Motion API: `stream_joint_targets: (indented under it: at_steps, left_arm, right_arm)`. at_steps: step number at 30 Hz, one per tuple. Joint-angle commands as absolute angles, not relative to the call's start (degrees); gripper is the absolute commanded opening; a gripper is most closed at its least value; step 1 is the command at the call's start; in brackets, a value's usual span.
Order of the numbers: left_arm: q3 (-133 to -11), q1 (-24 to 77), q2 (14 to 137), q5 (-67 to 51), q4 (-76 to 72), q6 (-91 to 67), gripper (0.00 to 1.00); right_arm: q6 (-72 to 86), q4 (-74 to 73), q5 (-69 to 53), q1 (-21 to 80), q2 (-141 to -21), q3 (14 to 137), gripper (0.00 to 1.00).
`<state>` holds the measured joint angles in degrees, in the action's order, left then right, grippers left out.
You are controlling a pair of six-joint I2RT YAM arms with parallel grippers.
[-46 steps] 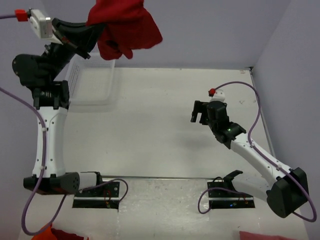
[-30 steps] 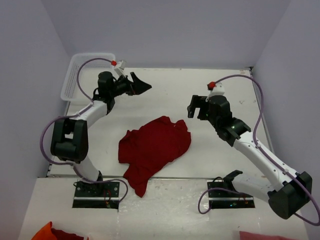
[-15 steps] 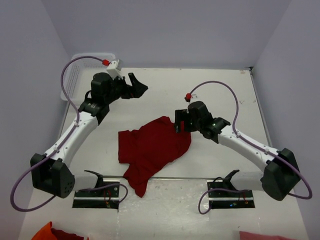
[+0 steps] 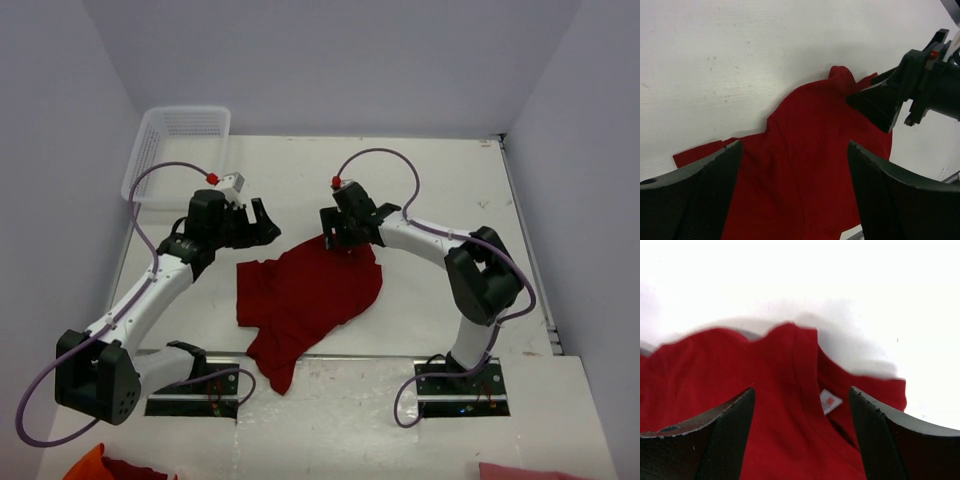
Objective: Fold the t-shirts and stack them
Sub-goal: Flatten out the tshirt
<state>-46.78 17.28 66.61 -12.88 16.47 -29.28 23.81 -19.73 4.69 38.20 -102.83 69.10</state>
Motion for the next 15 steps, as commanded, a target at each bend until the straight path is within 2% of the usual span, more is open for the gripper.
stream_joint_targets:
  at_steps: [1,8,15]
  left_arm:
    - [-46.4,17.1,64.0,-12.1,16.4,-28.6,0.86]
    - [-45.5,17.1,63.5,-13.2,17.2,-29.0,0.88]
    - [-46.4,17.2,61.4,-13.1,18.9,-28.5,0.89]
  right_arm:
    - [21.7,-20.0,5.5,38.0,-104.3,74.6,0.76]
    - [20.7,-21.9,3.1,37.1,-111.1,80.7,0.75]
    - [21.3,-21.6,1.6,36.4,-114.5,81.7,0.68]
